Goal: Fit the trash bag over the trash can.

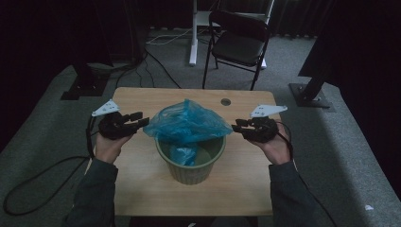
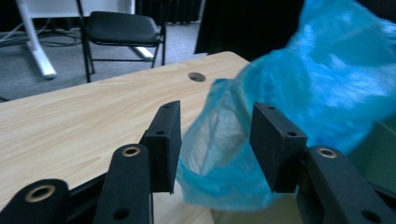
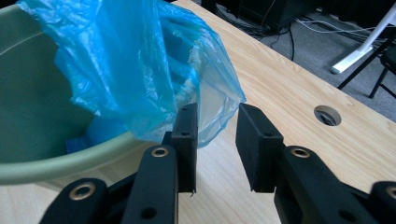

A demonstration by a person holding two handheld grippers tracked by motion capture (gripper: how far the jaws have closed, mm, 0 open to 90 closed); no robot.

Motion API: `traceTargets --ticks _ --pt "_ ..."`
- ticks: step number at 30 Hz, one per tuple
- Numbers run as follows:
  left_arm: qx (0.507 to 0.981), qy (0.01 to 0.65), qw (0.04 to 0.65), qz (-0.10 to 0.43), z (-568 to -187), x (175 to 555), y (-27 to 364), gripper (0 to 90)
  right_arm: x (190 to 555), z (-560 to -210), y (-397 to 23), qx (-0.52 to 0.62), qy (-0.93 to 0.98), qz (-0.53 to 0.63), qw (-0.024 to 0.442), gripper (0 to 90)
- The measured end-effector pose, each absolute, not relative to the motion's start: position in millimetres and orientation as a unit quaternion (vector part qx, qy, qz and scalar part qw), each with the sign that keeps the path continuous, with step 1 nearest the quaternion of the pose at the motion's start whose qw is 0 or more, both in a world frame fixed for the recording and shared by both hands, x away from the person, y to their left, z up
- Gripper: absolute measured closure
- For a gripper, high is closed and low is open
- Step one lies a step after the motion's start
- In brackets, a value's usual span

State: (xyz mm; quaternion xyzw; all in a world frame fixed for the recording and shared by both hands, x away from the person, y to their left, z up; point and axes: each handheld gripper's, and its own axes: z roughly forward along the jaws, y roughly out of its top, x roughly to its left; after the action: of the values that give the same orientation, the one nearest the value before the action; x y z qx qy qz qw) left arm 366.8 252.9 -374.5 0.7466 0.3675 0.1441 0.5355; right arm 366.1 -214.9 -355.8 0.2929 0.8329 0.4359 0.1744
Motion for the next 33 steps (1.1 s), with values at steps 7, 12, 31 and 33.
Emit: traceTargets --ticks 7,12,31,33 --pt "0.759 0.336 0.543 0.127 -375 354 259 49.0 359 -355 -222 0.27 0.839 0.446 0.157 64.9" --pt "0.769 0.312 0.547 0.115 -373 352 252 47.7 357 -355 -221 0.246 0.842 0.459 0.138 62.0" --pt "0.799 0.279 0.518 0.119 -374 342 232 88.4 350 -360 -205 0.187 0.871 0.443 0.101 89.9" --pt "0.805 0.275 0.511 0.121 -376 337 230 89.1 349 -362 -206 0.186 0.874 0.439 0.096 89.9"
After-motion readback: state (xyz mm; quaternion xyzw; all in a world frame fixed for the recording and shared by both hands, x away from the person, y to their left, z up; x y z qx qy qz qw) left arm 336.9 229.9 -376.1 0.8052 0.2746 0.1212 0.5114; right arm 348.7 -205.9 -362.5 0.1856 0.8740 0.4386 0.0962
